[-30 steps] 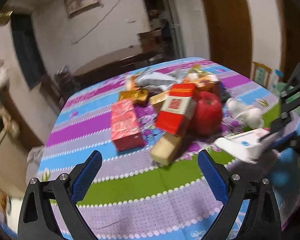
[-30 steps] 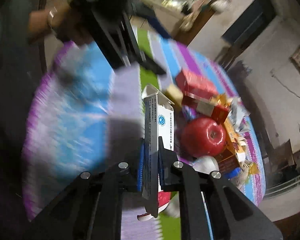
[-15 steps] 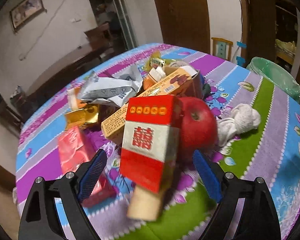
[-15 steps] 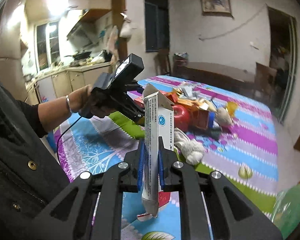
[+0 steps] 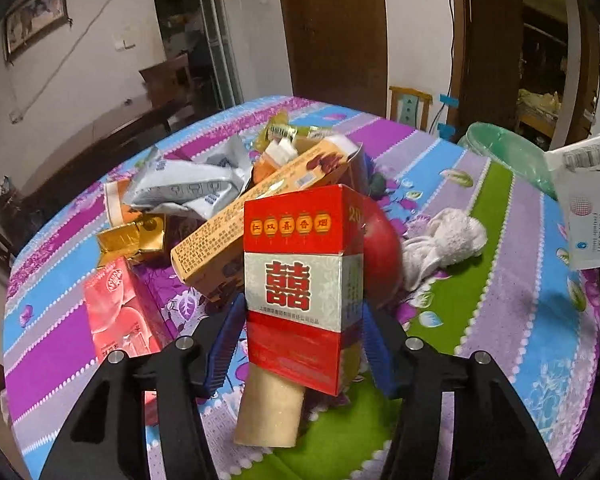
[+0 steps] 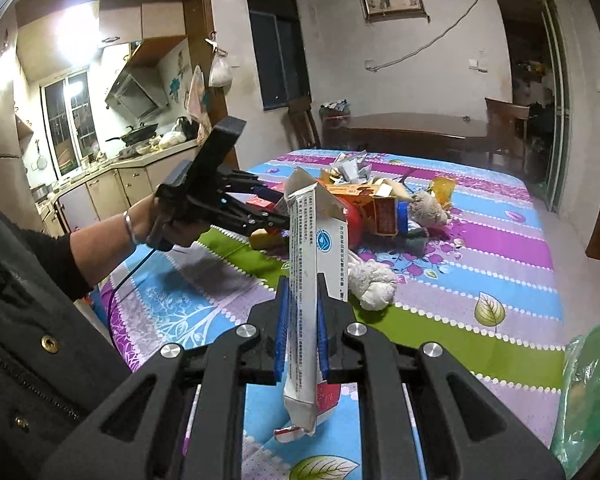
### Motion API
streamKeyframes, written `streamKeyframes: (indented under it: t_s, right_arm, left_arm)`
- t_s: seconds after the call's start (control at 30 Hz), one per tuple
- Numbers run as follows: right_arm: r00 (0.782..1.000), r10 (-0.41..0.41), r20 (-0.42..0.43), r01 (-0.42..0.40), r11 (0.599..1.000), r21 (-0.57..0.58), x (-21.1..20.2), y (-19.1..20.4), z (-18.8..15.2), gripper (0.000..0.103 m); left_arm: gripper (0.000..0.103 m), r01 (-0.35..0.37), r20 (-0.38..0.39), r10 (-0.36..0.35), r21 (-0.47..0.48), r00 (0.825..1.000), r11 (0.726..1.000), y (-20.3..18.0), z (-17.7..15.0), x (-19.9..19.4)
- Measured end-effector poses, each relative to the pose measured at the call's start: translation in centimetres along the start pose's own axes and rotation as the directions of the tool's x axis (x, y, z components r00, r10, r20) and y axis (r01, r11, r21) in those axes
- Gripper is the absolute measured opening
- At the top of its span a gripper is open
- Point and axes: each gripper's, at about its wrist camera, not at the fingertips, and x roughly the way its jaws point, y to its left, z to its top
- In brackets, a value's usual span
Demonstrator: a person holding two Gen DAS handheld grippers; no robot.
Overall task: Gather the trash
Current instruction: 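Carry both boxes over the green bin with both grippers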
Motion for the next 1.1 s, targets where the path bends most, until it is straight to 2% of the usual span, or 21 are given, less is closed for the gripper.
streamKeyframes:
  t_s: [0.13,0.33,0.47,0.67,0.77,0.93,1.1]
  right_arm:
    - [0.999,-0.043,0.022,0.043,0.999,0.007,-0.7,0.1,-0.2,0.011]
    - [0.99,-0.136,0.026,0.134,0.988,0.071,-1.1,-0.9,-0.3,0.011]
    - [0.98,-0.199,0.014,0.195,0.971,0.136,-1.6,-2.3,0.1,0.011]
    - [0.954,-0.301,-0.002,0.292,0.924,0.247,-4.6,-5.2,0.7,0.011]
    - [0.929,-0.37,-0.009,0.356,0.886,0.297,-7.2,-6.7,0.9,0.011]
    - [0.874,-0.483,-0.045,0.464,0.805,0.369,-12.6,-10.1,0.9,0.011]
    - [0.807,-0.571,-0.152,0.574,0.694,0.435,-16.8,-14.4,-0.2,0.011]
  left_arm:
    - [0.058,-0.023,0.077,0.023,-0.012,0.997,1.0,-1.0,-0.2,-3.2]
    - [0.058,-0.099,0.099,0.105,-0.064,0.99,0.993,-4.5,-0.3,-7.0]
    - [0.058,-0.088,0.117,0.098,-0.085,0.988,0.993,-8.2,0.9,-8.8]
    - [0.058,-0.061,0.132,0.071,-0.075,0.989,0.995,-13.1,4.4,-8.5]
    - [0.058,-0.035,0.142,0.041,-0.043,0.989,0.998,-16.3,7.3,-7.2]
    - [0.058,0.019,0.127,-0.021,0.012,0.992,1.0,-21.4,12.4,-3.7]
    - [0.058,0.077,0.095,-0.084,0.077,0.992,0.994,-27.9,18.1,1.2]
